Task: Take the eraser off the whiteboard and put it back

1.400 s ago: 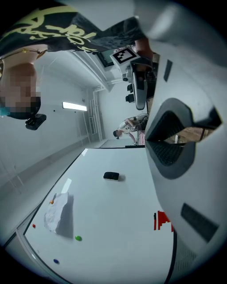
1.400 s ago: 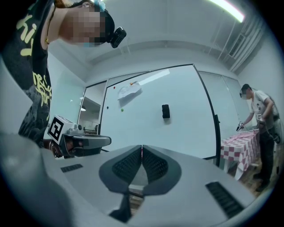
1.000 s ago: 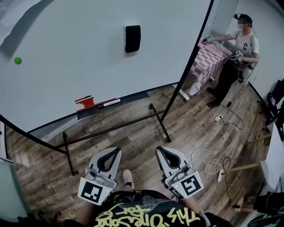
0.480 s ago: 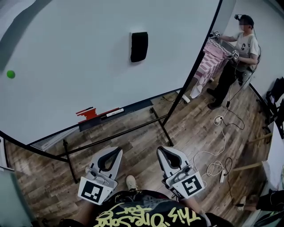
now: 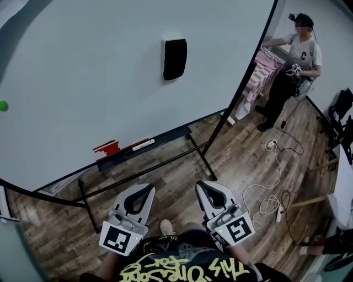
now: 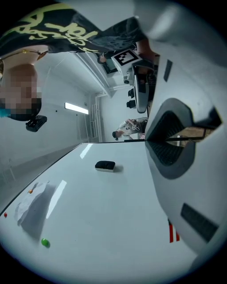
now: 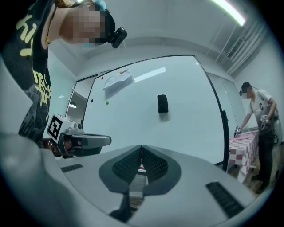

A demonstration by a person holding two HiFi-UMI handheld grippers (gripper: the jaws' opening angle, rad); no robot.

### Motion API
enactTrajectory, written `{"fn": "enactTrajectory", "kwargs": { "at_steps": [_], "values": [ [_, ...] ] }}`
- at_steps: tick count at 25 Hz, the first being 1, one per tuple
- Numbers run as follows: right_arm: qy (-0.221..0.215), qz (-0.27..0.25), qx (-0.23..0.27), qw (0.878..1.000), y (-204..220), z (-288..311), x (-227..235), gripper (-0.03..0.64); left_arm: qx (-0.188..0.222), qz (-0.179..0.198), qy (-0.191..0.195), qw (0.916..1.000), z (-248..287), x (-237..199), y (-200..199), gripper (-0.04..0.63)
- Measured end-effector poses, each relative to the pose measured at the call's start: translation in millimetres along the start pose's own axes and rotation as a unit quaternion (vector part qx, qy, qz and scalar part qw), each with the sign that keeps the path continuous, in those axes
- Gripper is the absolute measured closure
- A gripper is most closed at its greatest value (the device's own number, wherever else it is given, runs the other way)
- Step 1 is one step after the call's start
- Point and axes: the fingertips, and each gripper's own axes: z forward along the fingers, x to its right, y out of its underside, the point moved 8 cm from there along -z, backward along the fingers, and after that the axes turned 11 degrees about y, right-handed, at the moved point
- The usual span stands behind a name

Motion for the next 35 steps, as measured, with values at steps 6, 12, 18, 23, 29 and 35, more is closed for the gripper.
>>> {"fn": "enactTrajectory", "kwargs": {
  "at_steps": [6, 12, 18, 23, 29, 35],
  "values": [
    [-0.005, 0.0, -0.007, 1.0, 3.5, 2.7, -2.6, 0.606, -0.004, -0.009, 0.006, 0.9999, -0.1, 0.0, 5.6, 0.588],
    [-0.018, -0.003, -0.002, 1.0, 0.1, 9.2, -5.2, 0.606, 0.002, -0.008, 0.002, 1.0, -0.2, -2.7, 5.5, 0.588],
    [-0.019, -0.01, 0.004, 1.0, -6.3, 8.9, -7.7, 0.606, 0.001, -0.005, 0.006, 1.0, -1.8, -7.0, 5.6, 0.588],
    [-0.014, -0.009, -0.004, 1.0, -7.5, 9.1, -8.4, 0.606, -0.002, -0.011, 0.007, 0.9999, 0.8, -10.0, 6.5, 0.588],
    [-0.011, -0.011, -0.008, 1.0, -7.4, 19.2, -3.1, 0.606, -0.003, -0.012, -0.004, 0.9999, 1.3, -18.9, 8.1, 0.588],
    [-0.014, -0.012, 0.001, 1.0, -13.4, 38.1, 7.8, 0.606, -0.002, -0.004, -0.022, 0.9997, 4.6, -31.4, 2.7, 0.588]
  ]
}}
